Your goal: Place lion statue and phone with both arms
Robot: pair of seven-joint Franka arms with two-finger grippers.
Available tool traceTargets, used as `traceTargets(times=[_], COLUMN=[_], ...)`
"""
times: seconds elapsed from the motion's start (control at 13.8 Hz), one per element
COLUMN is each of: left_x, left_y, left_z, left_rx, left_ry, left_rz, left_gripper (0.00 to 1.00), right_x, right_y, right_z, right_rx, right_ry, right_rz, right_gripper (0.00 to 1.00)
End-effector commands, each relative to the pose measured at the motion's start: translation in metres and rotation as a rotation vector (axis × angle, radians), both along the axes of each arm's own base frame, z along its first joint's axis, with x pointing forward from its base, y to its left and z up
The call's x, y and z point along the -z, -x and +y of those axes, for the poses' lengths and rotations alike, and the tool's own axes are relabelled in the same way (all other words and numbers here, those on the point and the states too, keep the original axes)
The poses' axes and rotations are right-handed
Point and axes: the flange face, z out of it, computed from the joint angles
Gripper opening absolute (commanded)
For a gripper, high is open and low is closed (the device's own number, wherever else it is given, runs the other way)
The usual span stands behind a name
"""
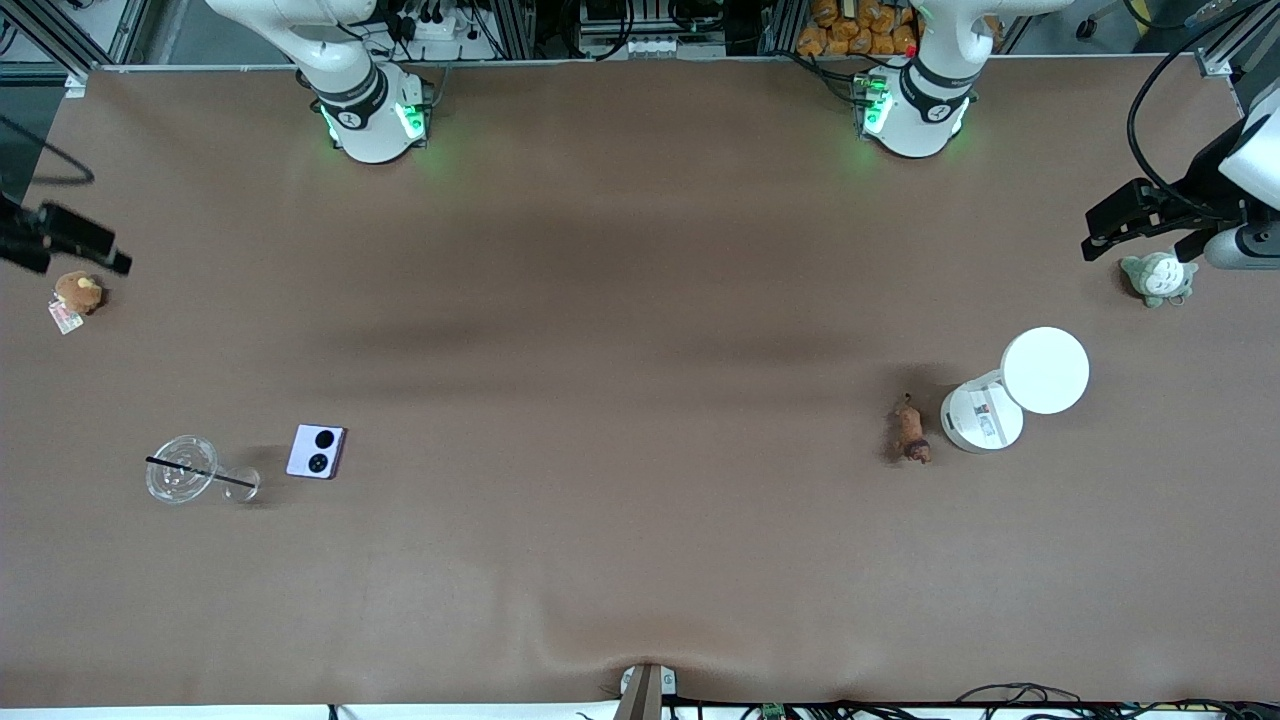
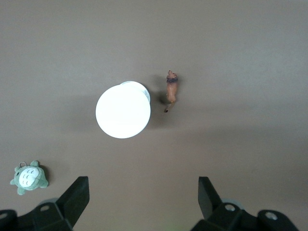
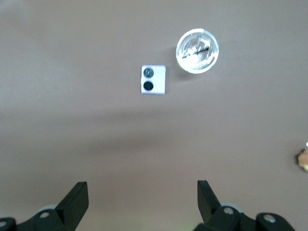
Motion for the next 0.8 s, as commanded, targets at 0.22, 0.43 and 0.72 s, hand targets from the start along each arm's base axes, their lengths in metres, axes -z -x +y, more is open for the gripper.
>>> traceTargets(times=[0.22,0.43,0.72], left_x=[0.0005,-0.0003,-0.0013], left_y=[-0.0014,-0.0009,-0.0001], left_z=[0.0004,0.0004,0.0022], left_rx=[-0.010,-0.013,-0.015], left_ry=[-0.022,-0.022,-0.022], left_rz=[0.010,0.008,0.007], left_gripper=[1.00,1.00,1.00], right_x=[-0.0114,-0.0114,-0.0156], right_y=[0.0206,0.0217,0.0202], right_z=[-0.0059,-0.0057,0.0023], right_rx=[-0.042,-0.043,-0.056], right_ry=[0.008,0.007,0.009], right_rz=[0.026,0.033,0.023], right_gripper=[1.00,1.00,1.00])
